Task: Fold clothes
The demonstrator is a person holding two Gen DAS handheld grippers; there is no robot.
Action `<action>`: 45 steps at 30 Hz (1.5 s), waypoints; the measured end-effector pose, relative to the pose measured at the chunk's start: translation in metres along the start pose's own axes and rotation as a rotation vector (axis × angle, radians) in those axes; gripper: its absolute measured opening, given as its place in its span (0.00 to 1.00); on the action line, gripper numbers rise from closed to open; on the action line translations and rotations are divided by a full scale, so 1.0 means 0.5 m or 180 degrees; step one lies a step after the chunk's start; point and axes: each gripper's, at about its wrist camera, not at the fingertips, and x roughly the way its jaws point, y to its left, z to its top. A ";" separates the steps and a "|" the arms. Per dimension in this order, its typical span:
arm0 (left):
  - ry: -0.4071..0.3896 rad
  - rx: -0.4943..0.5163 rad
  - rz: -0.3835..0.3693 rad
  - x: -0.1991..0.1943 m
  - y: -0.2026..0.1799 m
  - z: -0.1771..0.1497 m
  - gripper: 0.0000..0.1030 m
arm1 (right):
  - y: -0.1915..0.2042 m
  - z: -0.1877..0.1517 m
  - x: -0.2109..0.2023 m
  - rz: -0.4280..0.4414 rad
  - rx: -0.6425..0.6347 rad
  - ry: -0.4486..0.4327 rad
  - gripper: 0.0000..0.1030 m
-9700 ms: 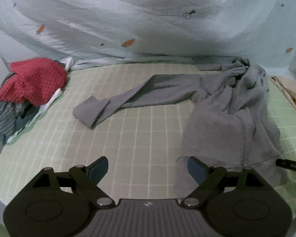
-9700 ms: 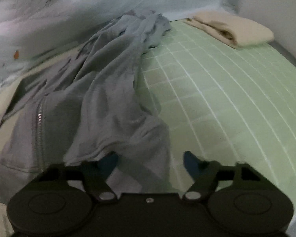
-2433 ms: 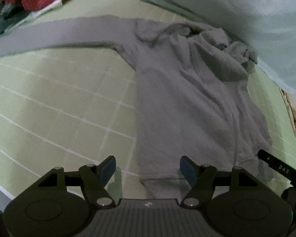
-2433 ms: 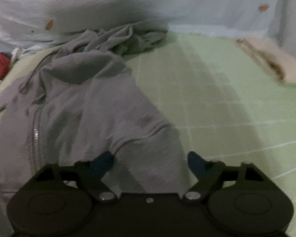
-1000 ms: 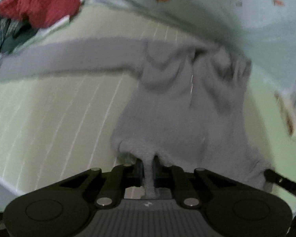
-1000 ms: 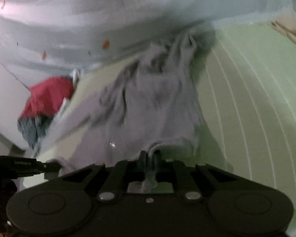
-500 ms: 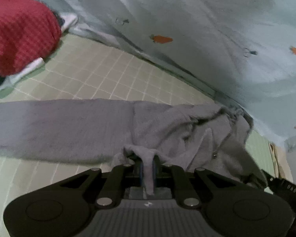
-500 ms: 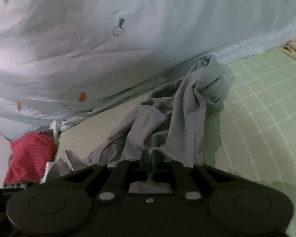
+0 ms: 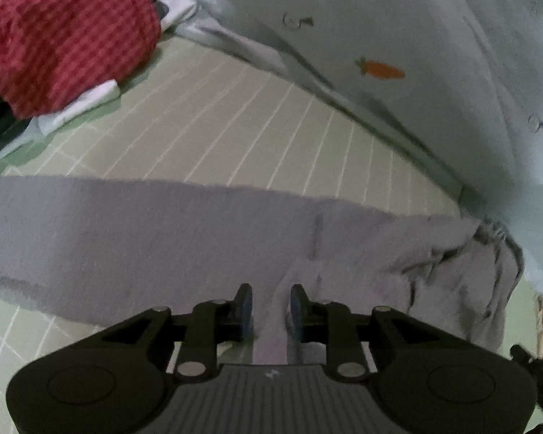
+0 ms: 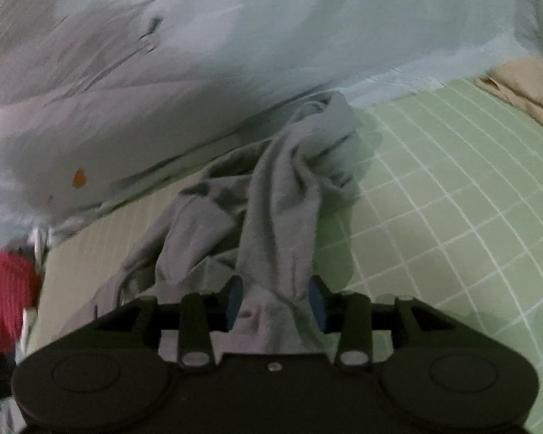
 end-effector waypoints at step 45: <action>0.0005 0.0812 0.0315 0.036 -0.102 -0.024 0.49 | 0.191 0.021 0.044 0.0175 -0.1388 0.0043 0.38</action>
